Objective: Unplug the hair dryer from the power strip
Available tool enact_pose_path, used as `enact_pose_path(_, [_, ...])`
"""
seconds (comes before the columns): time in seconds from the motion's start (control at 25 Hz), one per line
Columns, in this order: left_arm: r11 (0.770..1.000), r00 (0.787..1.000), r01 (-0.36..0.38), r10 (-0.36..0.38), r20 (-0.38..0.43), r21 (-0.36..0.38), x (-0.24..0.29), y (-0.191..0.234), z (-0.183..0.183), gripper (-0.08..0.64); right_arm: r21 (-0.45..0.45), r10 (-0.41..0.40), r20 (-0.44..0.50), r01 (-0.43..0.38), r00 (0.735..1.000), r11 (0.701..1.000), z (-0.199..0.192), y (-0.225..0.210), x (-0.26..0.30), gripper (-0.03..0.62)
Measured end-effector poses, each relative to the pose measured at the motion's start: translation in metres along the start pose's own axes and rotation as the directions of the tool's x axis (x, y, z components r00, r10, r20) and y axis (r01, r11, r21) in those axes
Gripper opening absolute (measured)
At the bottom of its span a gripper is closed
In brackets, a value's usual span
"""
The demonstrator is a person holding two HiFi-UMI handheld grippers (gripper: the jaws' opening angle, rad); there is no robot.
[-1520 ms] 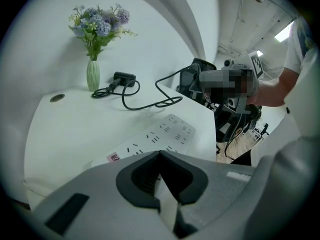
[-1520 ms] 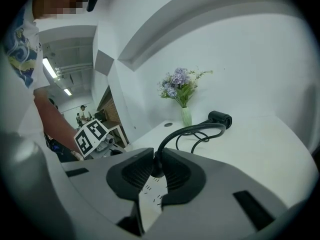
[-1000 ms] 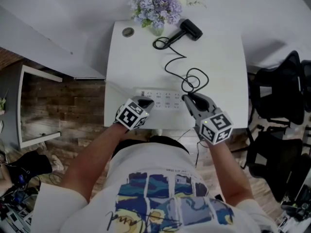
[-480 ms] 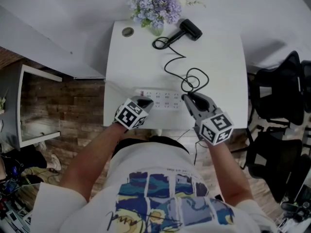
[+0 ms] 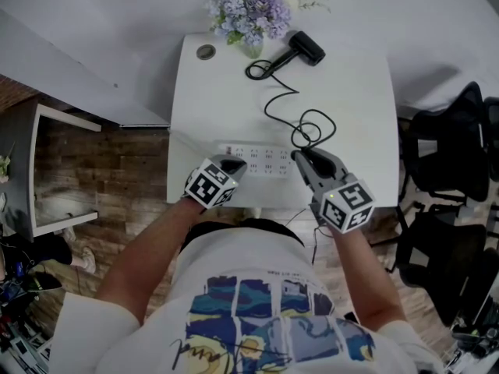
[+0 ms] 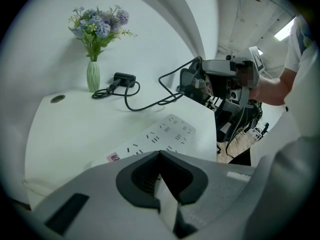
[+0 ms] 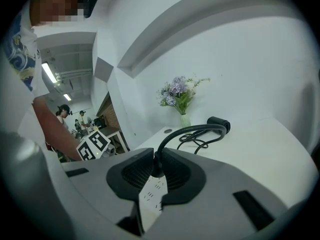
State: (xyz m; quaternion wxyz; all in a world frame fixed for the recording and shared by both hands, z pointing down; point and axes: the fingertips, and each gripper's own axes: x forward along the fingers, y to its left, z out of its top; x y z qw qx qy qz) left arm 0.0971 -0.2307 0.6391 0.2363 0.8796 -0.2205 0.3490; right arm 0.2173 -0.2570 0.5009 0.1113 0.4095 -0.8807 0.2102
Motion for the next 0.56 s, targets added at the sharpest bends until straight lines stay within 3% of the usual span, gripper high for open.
enact_pose_path(0.56, [1.0,1.0,0.0,0.0,0.001,0.003,-0.0015,0.0001,0.0015,0.002,0.063,-0.013,0.027,0.012,1.0,0.998,-0.0002,-0.0026,-0.0018,0.052])
